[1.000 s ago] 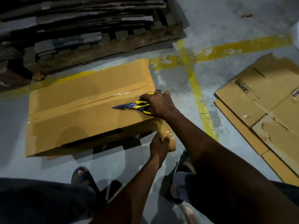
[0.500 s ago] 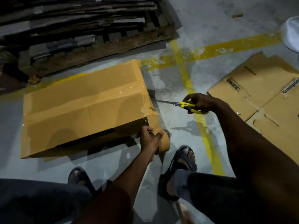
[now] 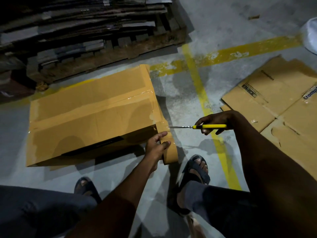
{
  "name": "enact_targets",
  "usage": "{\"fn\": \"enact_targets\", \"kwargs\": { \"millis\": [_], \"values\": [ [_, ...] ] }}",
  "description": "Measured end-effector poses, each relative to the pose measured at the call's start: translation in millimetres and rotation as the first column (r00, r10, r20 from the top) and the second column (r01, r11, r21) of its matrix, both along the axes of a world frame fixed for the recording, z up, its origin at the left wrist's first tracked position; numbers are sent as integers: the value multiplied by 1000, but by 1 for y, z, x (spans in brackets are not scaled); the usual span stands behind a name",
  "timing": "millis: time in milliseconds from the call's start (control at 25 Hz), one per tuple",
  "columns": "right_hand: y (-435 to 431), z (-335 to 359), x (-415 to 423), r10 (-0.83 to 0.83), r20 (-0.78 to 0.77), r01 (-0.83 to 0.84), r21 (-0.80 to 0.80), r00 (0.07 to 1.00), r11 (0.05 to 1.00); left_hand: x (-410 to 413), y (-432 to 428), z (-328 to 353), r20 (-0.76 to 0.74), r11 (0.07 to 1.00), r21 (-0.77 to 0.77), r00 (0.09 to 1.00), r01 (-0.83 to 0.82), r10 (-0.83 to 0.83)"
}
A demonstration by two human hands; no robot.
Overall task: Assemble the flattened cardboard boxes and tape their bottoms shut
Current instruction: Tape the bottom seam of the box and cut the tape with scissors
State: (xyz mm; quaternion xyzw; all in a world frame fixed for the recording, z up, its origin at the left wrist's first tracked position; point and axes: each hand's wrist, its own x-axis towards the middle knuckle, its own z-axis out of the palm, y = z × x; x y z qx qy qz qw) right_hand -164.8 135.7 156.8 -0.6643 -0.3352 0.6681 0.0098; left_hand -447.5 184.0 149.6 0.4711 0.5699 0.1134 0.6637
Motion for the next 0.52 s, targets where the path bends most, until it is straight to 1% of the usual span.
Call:
{"fn": "enact_targets", "kwargs": {
  "millis": [160,320,520],
  "values": [
    [8,-5,-5,-10,-38,11,19,999,1000,-3,2,3,-2,999,-34,1000,15,-15],
    [16,-9,-13,7,-43,-6,37,999,999,-5,1,3,-6,998,-48,999,35,-36],
    [21,-12,-14,26,-29,-25,47,999,999,-7,2,6,35,996,-79,999,43,-40]
  ]
}}
